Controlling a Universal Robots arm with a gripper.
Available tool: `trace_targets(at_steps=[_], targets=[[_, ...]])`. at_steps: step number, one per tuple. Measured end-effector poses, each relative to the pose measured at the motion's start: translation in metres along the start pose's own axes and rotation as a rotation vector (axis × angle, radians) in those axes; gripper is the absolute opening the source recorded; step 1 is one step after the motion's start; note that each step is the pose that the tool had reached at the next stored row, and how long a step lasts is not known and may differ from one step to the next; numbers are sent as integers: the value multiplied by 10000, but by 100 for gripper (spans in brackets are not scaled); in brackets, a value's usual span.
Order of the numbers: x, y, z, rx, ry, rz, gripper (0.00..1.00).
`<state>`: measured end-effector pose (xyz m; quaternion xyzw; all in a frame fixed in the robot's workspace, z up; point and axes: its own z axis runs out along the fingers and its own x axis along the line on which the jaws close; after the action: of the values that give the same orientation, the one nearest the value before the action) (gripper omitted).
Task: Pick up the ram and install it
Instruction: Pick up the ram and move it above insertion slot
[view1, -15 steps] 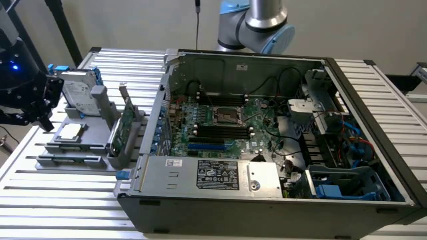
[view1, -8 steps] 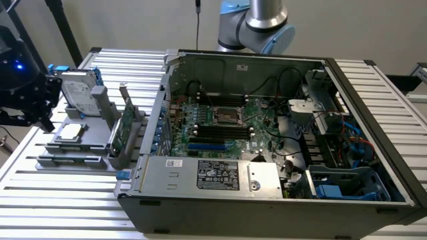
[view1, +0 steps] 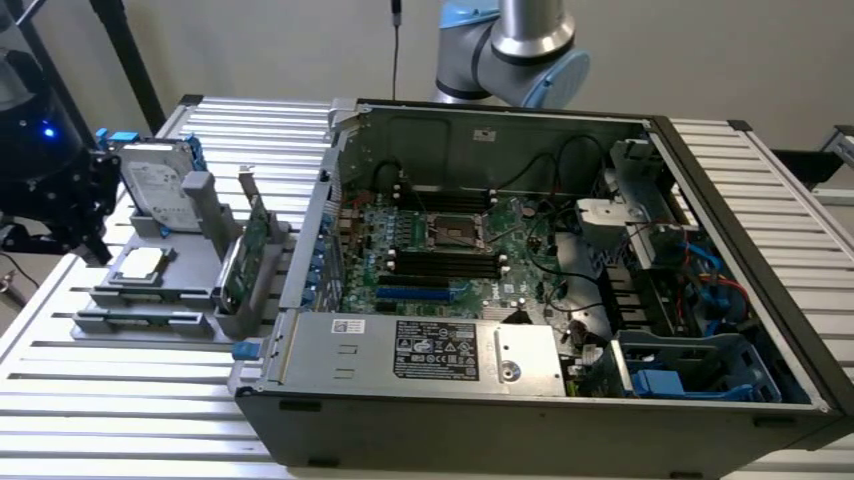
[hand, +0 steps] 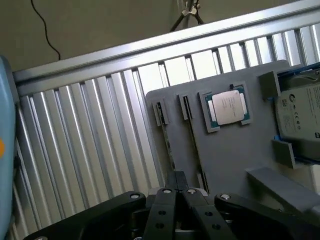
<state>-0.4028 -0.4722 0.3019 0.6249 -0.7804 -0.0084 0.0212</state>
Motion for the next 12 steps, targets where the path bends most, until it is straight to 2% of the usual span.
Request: trace_targets(at_steps=[7,12], targets=[[-21,3,41,47,39,-1090,11],[-37,5,80,181,45,-1749,11]])
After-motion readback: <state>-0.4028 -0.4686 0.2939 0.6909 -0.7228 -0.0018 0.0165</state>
